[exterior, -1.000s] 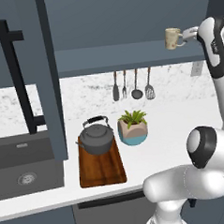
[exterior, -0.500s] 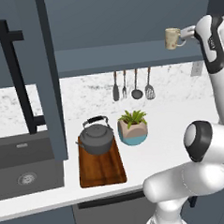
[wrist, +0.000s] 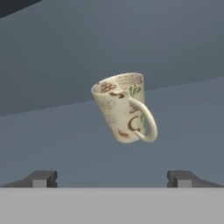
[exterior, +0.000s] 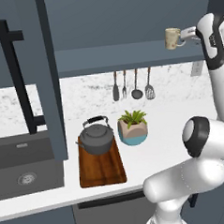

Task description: Pick the kettle from the counter and place it on the tray. Then pick the mug from the cabinet and place it on the tray. Then close the cabinet doors.

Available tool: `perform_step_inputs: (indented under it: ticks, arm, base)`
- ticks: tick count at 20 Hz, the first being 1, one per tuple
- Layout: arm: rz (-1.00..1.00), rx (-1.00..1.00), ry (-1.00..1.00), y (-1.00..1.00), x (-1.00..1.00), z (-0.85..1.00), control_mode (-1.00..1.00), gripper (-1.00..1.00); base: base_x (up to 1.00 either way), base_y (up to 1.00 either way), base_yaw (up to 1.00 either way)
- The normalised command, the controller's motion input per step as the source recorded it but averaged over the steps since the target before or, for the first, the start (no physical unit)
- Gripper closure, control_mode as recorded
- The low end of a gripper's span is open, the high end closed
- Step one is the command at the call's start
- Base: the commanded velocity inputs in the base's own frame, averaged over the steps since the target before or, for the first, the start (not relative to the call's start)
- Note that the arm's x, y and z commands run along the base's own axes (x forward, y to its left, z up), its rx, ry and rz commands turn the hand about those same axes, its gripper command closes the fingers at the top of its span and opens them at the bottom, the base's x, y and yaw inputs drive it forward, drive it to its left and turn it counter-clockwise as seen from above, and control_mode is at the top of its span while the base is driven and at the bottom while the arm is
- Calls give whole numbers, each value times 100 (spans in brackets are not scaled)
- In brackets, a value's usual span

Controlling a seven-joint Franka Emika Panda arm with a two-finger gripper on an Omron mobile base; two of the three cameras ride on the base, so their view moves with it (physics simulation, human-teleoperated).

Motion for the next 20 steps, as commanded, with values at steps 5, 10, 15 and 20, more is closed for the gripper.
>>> perform_step_inputs:
  ticks: [5,10,15,20]
  arm:
    - [3,0,0,-1,21,-1,-100,-100]
    - [1,0,0,-1,22,-6,-100,-100]
    - [1,0,0,-8,16,-8,-100,-100]
    - [2,0,0,-9,14,-5,-100,-100]
  base:
    - [0,0,0]
    - [0,0,0]
    - [0,0,0]
    - [0,0,0]
